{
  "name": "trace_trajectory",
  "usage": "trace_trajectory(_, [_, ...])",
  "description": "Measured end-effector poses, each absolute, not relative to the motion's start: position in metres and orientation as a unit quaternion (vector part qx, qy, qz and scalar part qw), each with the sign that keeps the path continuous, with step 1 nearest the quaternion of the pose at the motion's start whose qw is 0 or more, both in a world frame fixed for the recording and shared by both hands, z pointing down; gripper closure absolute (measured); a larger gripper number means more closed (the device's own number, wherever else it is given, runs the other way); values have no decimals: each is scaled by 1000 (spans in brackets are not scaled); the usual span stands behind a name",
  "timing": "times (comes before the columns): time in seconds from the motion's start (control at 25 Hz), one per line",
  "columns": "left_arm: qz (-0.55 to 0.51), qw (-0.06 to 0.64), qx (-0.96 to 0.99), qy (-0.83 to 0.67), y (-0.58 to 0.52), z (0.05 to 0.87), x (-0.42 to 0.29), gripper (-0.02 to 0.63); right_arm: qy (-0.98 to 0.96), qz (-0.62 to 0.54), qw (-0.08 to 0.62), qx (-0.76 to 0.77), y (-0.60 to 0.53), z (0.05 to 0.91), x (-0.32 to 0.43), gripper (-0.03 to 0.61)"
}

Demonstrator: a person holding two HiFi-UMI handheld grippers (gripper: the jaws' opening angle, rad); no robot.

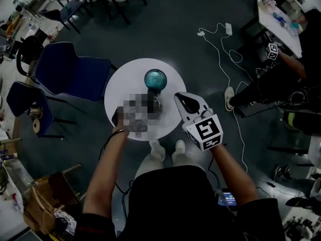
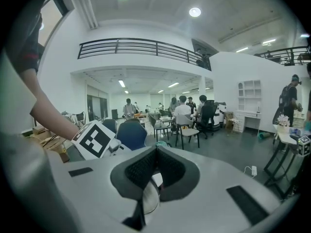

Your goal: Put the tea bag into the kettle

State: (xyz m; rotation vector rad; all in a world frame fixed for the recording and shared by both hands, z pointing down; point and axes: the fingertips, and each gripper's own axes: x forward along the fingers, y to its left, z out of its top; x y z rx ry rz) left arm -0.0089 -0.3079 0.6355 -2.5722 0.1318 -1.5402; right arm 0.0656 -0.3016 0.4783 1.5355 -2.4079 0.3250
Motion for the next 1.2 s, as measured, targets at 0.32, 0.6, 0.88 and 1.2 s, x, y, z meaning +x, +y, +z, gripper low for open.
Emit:
trace_trajectory(0.32, [-510, 81, -856, 37, -308, 623, -7, 563, -828, 115, 139, 530, -298, 484, 70, 561])
trace_trajectory(0.6, [-522, 75, -849, 26, -304, 627, -7, 575, -830, 118, 138, 527, -297, 487, 68, 561])
trace_trajectory(0.88, [-529, 73, -845, 33, -310, 636, -5, 575, -830, 120, 143, 525, -302, 492, 74, 561])
trace_trajectory(1.2, [-522, 75, -849, 33, -311, 639, -6, 572, -829, 123, 144, 526, -302, 494, 75, 561])
